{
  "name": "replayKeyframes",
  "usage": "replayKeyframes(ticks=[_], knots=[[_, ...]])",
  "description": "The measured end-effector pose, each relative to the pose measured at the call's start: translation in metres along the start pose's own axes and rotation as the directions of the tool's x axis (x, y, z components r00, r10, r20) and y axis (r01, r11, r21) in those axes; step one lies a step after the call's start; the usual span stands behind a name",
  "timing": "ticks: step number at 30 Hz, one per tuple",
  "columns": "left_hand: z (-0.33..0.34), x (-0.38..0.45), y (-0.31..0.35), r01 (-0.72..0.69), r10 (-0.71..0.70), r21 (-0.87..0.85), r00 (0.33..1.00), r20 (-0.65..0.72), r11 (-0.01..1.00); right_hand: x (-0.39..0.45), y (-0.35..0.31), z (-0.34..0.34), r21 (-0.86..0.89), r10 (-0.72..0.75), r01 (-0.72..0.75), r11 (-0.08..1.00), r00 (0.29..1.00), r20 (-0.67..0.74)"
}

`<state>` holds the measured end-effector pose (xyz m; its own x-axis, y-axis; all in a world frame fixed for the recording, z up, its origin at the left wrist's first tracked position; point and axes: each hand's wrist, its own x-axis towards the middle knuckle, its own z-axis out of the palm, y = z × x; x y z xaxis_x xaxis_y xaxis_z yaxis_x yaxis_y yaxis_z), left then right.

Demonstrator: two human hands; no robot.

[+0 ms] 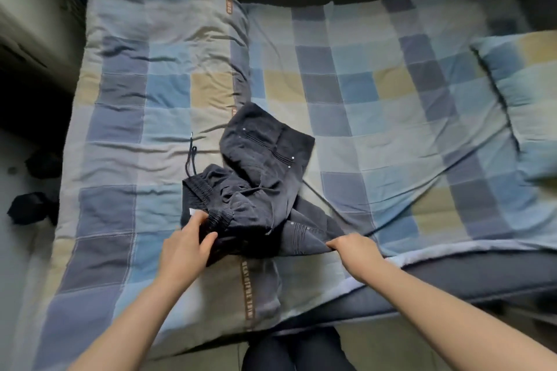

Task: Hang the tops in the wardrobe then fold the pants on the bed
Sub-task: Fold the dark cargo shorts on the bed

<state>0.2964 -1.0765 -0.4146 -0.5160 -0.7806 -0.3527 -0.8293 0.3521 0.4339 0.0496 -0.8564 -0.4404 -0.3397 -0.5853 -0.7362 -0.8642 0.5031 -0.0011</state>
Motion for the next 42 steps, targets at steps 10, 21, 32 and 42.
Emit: replayKeyframes(ticks=[10,21,32,42], knots=[[-0.114,-0.094,0.095,0.159,-0.138,-0.699,0.987,0.087,0.697,-0.152,-0.041,-0.056,0.518,-0.006,0.117,0.847,0.977,-0.212],[-0.218,-0.139,0.201,-0.088,0.367,-0.858,0.922,0.122,0.507,-0.241,-0.119,-0.193,0.840,0.159,0.438,0.320,0.849,-0.503],[-0.211,-0.111,0.179,-0.504,0.486,-0.367,0.861,-0.147,0.782,-0.294,-0.074,-0.256,0.825,0.255,0.528,0.200,0.785,-0.565],[-0.188,-0.067,0.191,-0.585,0.567,-0.132,0.810,-0.148,0.801,-0.346,-0.035,-0.293,0.744,0.160,0.571,0.348,0.745,-0.647]])
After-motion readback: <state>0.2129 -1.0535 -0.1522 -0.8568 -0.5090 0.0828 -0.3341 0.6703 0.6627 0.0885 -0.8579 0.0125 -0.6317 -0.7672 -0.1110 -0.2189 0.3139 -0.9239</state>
